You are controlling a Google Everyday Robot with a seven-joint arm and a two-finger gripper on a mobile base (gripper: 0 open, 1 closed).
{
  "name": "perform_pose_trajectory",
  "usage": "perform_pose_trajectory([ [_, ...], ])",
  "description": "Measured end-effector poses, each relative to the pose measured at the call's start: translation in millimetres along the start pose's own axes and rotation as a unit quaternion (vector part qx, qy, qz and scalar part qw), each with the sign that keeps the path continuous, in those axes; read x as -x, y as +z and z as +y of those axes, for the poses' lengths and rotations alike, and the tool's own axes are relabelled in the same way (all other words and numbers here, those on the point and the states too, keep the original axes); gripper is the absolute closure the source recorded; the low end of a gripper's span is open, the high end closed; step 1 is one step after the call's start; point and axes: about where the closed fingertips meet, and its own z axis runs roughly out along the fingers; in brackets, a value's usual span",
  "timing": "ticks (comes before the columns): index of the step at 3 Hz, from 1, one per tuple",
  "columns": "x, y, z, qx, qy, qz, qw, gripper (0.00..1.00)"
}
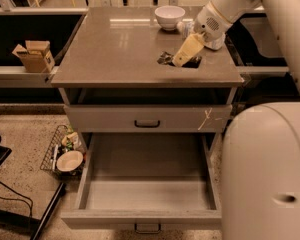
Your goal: Place rxbar chocolate into middle drawer
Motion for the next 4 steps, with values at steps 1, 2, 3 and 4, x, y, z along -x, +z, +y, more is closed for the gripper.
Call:
perform_pose_trajectory([
  [1, -29.0, -3.3, 26.2, 0.020, 0.001, -0.021, 0.9996, 1.00],
  [2, -60.8, 8.3, 51.0, 0.036, -0.015, -0.058, 0.9976, 1.00],
  [3, -91.7, 22.6, 73.2, 0.017, -0.037, -0.076, 0.9963, 1.00],
  [4, -129.8, 63.8, 81.4, -0.009, -0.024, -0.081, 0.9964, 1.00],
])
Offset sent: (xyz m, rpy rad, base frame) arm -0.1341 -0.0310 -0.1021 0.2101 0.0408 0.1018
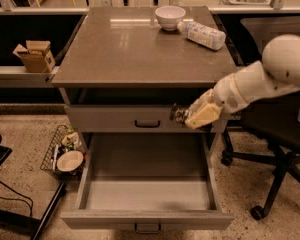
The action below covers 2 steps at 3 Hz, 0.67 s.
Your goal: Place rxbar chocolate into middle drawer
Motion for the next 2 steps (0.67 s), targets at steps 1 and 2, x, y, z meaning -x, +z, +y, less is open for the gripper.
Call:
perform_pose_trajectory([
  [1, -18.4, 27.1, 3.3, -0.010, 0.014, 0.000, 0.9998, 1.00],
  [2, -18.4, 27.2, 3.1, -0.011, 0.014, 0.000, 0.9998, 1.00],
])
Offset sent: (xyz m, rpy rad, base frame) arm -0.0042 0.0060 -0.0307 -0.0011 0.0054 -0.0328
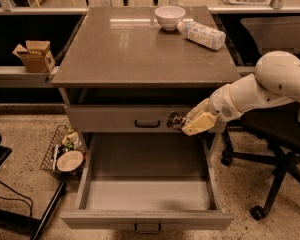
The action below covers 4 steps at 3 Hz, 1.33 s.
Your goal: Place rxbar chocolate into middle drawer
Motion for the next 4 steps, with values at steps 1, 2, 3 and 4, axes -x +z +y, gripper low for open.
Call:
perform_pose_trajectory([
  [1, -26.7, 58.2, 15.7, 0.046, 0.025, 0.004, 0.9986, 1.00],
  [2, -58.5, 118.1, 35.0, 0.081, 0.056, 0.010, 0.9951, 1.00],
  [3, -95.9, 184.6, 52.4, 0.100, 0.083, 0.009, 0.9915, 1.00],
  [4, -135.2, 243.9, 56.9, 0.090, 0.120, 0.012, 0.9886, 1.00],
])
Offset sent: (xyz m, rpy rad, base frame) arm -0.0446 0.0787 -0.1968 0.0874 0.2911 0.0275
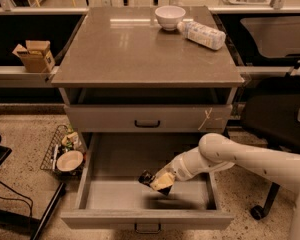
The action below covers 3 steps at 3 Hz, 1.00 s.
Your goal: Place rxbar chocolate into middle drawer
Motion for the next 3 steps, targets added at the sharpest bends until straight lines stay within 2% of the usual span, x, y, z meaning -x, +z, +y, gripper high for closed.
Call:
perform_pose_trajectory([
  [1, -24.8, 34.5, -18.7, -0.010, 0.034, 0.007, 0.9993, 1.00],
  [2, -29.1, 40.3, -21.2, -0.011, 0.040, 0.008, 0.9991, 0.85],
  [3, -29.2, 40.3, -21.1, -0.011, 0.040, 0.008, 0.9991, 0.61],
])
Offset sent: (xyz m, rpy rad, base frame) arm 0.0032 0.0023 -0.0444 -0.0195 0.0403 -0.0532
